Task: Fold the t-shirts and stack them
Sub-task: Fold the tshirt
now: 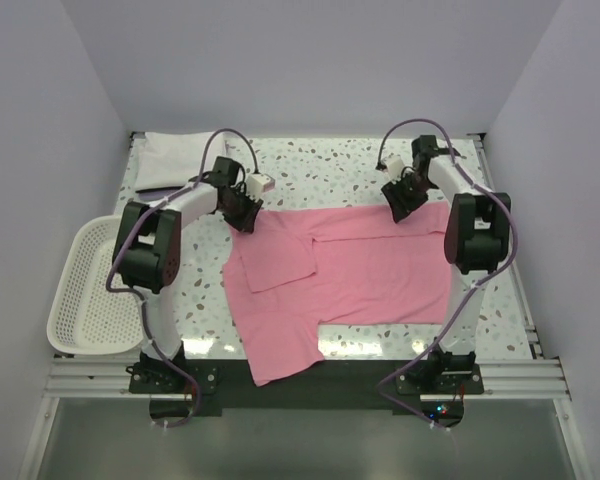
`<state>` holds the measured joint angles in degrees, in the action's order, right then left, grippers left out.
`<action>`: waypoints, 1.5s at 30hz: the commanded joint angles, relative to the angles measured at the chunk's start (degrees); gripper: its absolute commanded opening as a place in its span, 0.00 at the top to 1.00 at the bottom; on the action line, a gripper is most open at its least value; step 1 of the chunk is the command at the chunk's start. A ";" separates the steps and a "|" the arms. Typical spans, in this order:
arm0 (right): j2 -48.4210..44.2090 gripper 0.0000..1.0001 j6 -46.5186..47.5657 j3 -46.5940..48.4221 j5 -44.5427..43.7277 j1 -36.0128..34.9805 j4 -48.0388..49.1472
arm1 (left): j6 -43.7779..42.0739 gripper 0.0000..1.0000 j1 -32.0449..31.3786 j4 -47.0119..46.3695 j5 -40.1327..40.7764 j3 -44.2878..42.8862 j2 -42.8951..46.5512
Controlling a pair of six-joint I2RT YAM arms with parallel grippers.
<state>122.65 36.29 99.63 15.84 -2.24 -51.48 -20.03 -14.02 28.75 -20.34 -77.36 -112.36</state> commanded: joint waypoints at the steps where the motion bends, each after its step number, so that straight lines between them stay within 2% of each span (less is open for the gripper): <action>1: 1.18 0.50 1.50 -0.32 -6.33 1.62 1.12 | 2.54 0.73 0.13 -1.15 5.13 -2.35 -2.16; 7: 4.26 0.49 1.59 1.17 -5.56 2.06 -0.18 | 1.31 0.78 1.45 0.69 9.61 -7.44 -8.14; 12: -2.13 0.46 5.36 1.79 0.42 3.65 -5.37 | -3.17 0.69 0.41 0.43 -3.55 -9.21 -3.67; 14: -4.25 0.44 9.82 1.62 0.08 4.78 -7.13 | -6.05 0.64 -3.27 0.95 -5.67 -9.82 -0.60; 17: -6.54 0.44 15.53 0.74 -1.77 7.15 -9.42 | -8.96 0.62 -9.42 0.78 -4.45 -10.26 1.70; 22: -6.37 0.46 21.27 1.62 -4.14 11.72 -13.38 | -8.71 0.60 -15.59 1.92 -4.71 -13.60 -1.54; 29: -7.78 0.49 25.49 -4.70 -7.40 12.17 -8.20 | -7.74 0.59 -17.88 0.86 -2.25 -15.53 -5.94; 42: -7.16 0.52 24.79 -11.30 -11.97 11.47 4.36 | -7.65 0.58 -18.32 1.66 -1.55 -15.80 -8.14; 45: -7.16 0.55 24.53 -12.01 -12.84 11.03 5.95 | -7.30 0.58 -18.50 2.01 -1.55 -16.07 -8.58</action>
<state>117.58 60.34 88.12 5.08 9.50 -49.82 -27.20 -32.29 30.39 -21.98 -91.20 -120.31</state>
